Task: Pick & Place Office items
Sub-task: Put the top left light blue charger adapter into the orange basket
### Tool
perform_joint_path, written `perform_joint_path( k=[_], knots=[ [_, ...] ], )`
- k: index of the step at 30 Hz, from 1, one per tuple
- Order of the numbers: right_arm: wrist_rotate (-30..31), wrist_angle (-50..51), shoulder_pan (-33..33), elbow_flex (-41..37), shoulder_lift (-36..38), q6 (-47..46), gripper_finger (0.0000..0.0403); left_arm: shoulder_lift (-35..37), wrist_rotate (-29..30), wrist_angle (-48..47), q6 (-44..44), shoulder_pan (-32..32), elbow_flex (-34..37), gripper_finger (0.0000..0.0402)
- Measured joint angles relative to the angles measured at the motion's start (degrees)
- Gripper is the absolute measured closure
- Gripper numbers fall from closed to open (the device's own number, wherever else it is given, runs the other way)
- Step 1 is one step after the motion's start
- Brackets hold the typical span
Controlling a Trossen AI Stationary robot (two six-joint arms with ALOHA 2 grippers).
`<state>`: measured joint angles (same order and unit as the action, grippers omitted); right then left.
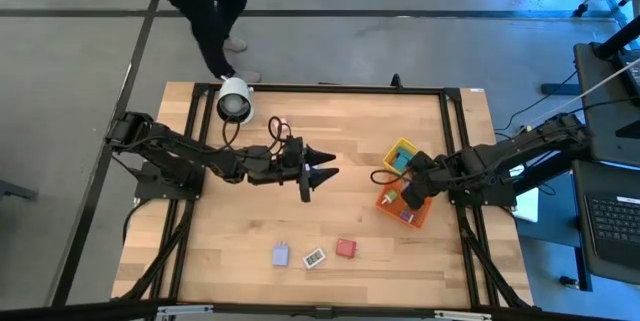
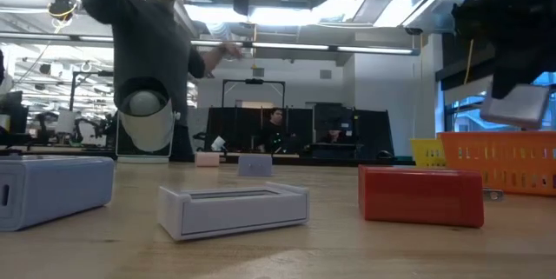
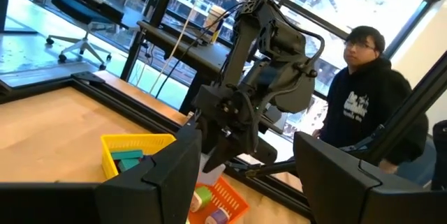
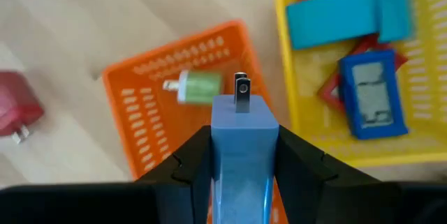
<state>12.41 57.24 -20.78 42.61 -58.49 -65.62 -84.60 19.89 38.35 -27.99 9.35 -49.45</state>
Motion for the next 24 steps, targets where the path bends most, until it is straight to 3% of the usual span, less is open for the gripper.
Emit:
perform_joint_path(
  k=[11, 24],
  knots=[
    [-4.2, -1.3, -5.0, 0.0, -7.0, -3.2, 0.0279, 0.0, -0.1, 0.0, 0.2, 1.6, 0.0, 0.0178],
    [-5.7, -3.4, -5.8, 0.3, -15.0, -4.2, 0.0271, 0.0, -0.1, 0.0, 0.2, 1.5, 0.0, 0.0178]
  ],
)
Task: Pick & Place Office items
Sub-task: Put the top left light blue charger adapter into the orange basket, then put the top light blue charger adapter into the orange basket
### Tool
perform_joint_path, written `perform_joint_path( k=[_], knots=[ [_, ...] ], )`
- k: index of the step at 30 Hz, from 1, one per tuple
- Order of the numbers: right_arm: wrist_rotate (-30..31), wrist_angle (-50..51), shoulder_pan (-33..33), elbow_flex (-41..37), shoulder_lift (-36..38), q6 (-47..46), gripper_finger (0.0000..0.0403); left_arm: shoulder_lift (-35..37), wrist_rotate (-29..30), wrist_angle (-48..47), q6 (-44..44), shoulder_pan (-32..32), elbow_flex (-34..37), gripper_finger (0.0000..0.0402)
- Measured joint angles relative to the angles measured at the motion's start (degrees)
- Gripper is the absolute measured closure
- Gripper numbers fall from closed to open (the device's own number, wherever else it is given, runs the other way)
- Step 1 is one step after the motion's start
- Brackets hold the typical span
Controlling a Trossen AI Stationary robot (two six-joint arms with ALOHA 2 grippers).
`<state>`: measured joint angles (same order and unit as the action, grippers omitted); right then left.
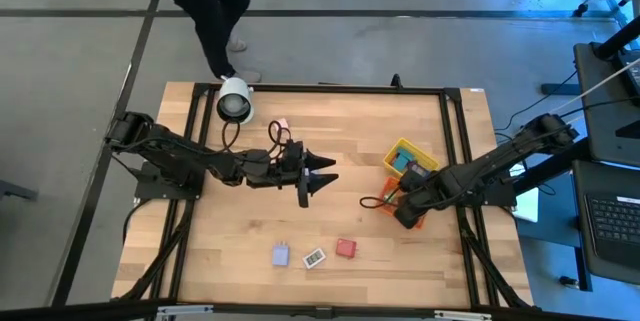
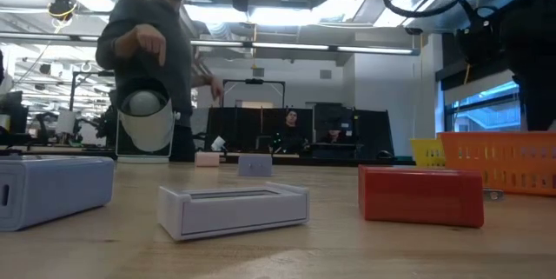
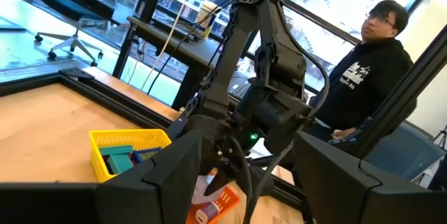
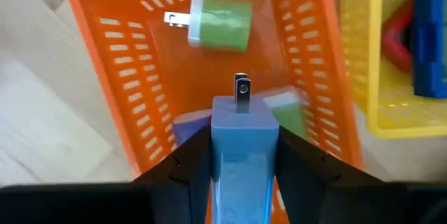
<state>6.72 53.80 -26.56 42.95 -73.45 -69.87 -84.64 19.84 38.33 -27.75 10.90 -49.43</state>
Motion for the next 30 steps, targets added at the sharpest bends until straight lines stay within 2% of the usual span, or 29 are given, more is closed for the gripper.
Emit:
perform_joint_path(
  k=[3, 9, 14, 17, 21, 26, 30],
  knots=[
    [0.1, 0.7, 0.0, -0.6, -0.2, 0.1, 0.0253, 0.0, 0.0, 0.0, 0.0, 0.0, 0.0, 0.0178],
    [0.3, 0.0, 0.0, -0.4, 0.0, 0.1, 0.019, 0.0, 0.0, -0.1, 0.0, 0.0, 0.0, 0.0178],
    [0.7, 2.5, 0.0, 2.5, 0.0, 0.9, 0.0148, 0.0, 0.1, -3.2, -0.1, 0.0, 0.0, 0.0178],
    [3.4, 5.3, 0.0, 6.0, 0.0, 2.2, 0.0135, 0.0, 2.4, -9.3, -0.1, 0.0, 0.0, 0.0178],
    [6.8, 8.4, 0.0, 11.4, 0.0, 5.7, 0.0129, 0.0, 6.7, -22.5, -0.6, 0.0, 0.0, 0.0178],
    [11.3, 9.8, 0.1, 17.3, 0.0, 9.2, 0.0129, -0.1, 13.6, -35.3, -10.1, -0.5, 0.0, 0.0175],
    [14.8, 9.8, 0.4, 20.5, 0.0, 12.2, 0.0129, -1.4, 13.2, -38.7, -10.3, -1.1, 0.1, 0.0161]
  ],
)
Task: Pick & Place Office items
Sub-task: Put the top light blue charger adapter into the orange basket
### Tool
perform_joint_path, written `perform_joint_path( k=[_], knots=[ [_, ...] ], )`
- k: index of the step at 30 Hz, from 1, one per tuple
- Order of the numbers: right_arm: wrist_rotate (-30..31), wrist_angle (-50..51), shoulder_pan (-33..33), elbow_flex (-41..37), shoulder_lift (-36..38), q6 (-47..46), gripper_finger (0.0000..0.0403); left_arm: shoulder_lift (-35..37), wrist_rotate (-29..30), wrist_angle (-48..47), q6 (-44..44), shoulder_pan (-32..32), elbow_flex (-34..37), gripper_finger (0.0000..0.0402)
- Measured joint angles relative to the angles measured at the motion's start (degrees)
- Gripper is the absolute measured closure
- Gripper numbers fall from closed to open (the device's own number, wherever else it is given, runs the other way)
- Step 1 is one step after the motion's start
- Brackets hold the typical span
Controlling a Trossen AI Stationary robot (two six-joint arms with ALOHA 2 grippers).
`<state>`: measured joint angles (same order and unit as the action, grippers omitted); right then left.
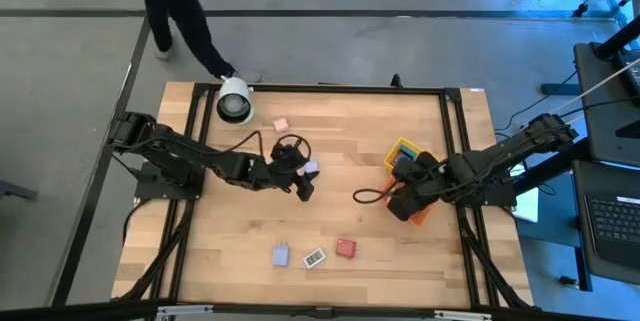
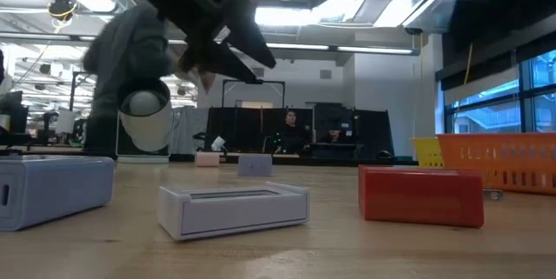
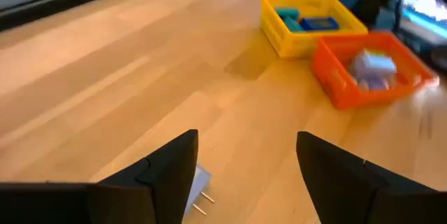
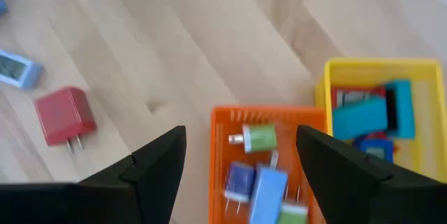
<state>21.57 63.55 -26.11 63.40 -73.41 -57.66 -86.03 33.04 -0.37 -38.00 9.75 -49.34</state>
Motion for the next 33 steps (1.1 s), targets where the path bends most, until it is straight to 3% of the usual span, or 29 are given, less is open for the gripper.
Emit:
perform_joint_path(
  k=[7, 9, 16, 23, 29, 33],
  knots=[
    [2.0, -0.4, 1.8, 2.6, 0.0, 5.1, 0.0128, -4.3, -2.7, 0.1, 28.8, 0.0, 0.0, 0.014],
    [2.0, -0.8, 2.3, 2.6, 0.0, 5.2, 0.0128, -6.0, -3.2, 0.6, 33.4, -0.2, 0.0, 0.0139],
    [2.0, -0.9, 2.9, 2.6, 0.0, 3.4, 0.0128, -11.7, -7.4, 0.4, 32.3, -5.0, 0.0, 0.0139],
    [1.8, -1.3, 2.9, 2.6, 0.0, 2.6, 0.0128, -12.4, -10.8, 0.6, 30.1, -10.0, -0.1, 0.0139],
    [1.8, -1.4, 2.9, 2.6, 0.0, 2.0, 0.0128, -12.4, -21.8, 0.6, 31.4, -12.2, 0.2, 0.0139],
    [2.0, -1.4, 2.9, 2.6, 0.0, 1.5, 0.0128, -12.4, -18.1, 0.7, 34.4, -12.2, 0.8, 0.0139]
  ],
)
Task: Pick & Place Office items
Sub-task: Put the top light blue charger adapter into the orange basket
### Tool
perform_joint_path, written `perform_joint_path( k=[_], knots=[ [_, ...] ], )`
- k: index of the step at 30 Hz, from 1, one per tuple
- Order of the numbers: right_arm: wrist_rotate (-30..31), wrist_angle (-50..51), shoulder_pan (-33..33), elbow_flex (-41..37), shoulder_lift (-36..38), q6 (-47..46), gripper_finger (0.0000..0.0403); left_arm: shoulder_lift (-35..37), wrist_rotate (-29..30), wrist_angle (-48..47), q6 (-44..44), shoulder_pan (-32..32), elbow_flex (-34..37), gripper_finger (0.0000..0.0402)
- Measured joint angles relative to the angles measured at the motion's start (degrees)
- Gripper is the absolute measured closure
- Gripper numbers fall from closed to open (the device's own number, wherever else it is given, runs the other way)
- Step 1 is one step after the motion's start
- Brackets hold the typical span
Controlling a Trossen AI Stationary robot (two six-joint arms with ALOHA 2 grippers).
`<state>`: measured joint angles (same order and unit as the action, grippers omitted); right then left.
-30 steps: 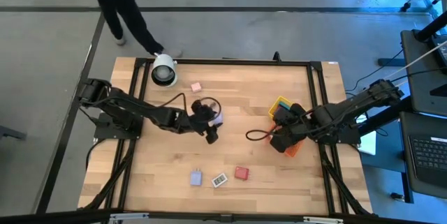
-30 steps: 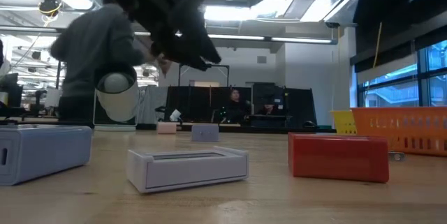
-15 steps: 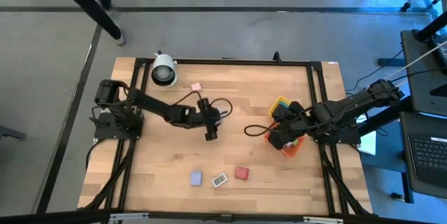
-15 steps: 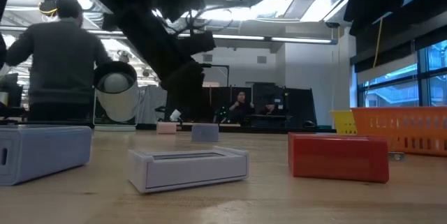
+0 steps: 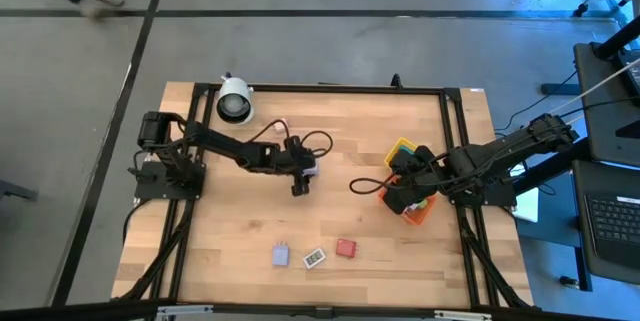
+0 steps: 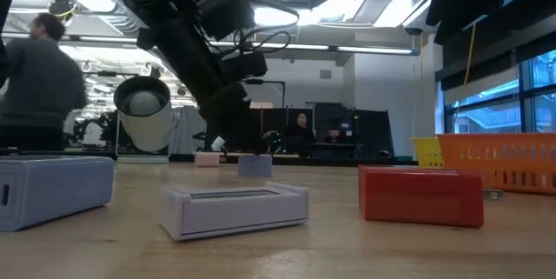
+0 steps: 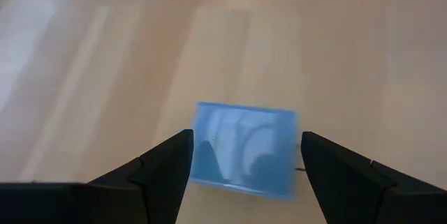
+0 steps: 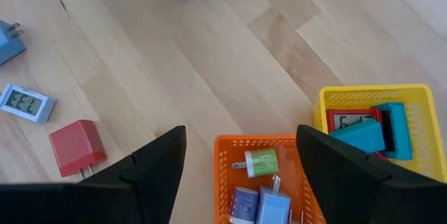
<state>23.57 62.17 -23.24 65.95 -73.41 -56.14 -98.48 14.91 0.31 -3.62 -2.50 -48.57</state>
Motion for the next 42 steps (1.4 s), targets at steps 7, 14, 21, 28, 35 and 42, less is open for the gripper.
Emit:
perform_joint_path(
  k=[7, 14, 21, 28, 35, 42],
  knots=[
    [0.0, 0.0, 0.0, 0.0, 0.0, 0.0, 0.0128, -1.6, -1.8, 2.0, 1.5, -0.9, 0.5, 0.0139],
    [0.0, -0.2, 0.0, 0.0, 0.0, 0.0, 0.0128, -6.4, -0.5, 8.4, 0.9, -1.5, -0.3, 0.0139],
    [0.0, -0.4, 0.0, 0.0, 0.0, 0.1, 0.0128, -5.2, -0.6, 8.8, -0.3, -1.5, -0.2, 0.0145],
    [0.0, -0.4, 0.1, 0.0, 0.0, 1.3, 0.0128, 0.9, 3.1, 7.8, -7.3, -0.4, -0.1, 0.0146],
    [1.9, -0.4, 0.1, 0.0, 0.0, 1.3, 0.0128, 3.0, 21.5, 7.1, -35.0, 2.6, -0.1, 0.0146],
    [2.6, -0.4, 0.9, 0.0, 0.0, 4.6, 0.0128, 0.2, 24.8, 3.8, -47.9, 3.8, -0.2, 0.0146]
  ],
)
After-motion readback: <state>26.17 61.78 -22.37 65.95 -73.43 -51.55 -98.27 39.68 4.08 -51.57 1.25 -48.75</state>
